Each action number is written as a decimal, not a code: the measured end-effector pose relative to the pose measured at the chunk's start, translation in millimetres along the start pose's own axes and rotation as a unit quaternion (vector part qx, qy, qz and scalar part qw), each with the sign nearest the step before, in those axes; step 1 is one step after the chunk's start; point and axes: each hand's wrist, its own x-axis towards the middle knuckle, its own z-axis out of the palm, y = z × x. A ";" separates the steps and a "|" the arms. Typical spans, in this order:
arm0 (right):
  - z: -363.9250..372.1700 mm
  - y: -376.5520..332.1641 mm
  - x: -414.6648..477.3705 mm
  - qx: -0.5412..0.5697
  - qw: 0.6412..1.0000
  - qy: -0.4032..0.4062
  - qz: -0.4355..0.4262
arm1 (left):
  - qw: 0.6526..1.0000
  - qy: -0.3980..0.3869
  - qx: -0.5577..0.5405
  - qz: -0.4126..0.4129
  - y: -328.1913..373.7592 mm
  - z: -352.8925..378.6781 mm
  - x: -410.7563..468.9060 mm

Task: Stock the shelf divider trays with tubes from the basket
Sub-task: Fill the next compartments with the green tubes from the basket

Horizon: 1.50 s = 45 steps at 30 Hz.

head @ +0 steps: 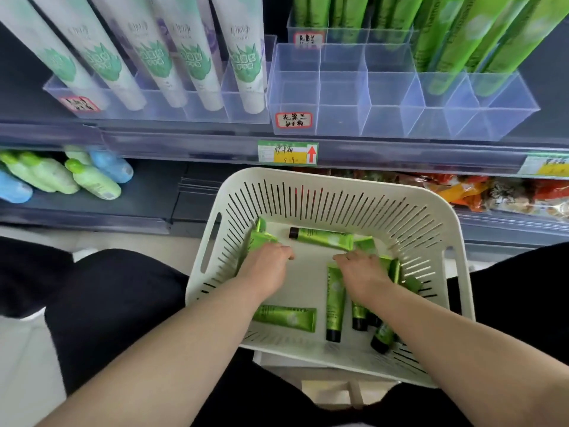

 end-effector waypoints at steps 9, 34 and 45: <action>17.7 -5.0 9.7 0.063 0.998 0.016 0.020 | 0.999 -0.045 0.000 -0.003 3.0 11.3 3.1; -42.9 22.8 -60.7 0.307 0.947 0.095 0.015 | 0.899 -0.383 0.203 0.057 48.1 42.2 13.4; -48.3 20.7 -56.8 0.288 0.948 0.135 0.008 | 0.989 -0.147 0.012 -0.020 20.8 4.4 11.5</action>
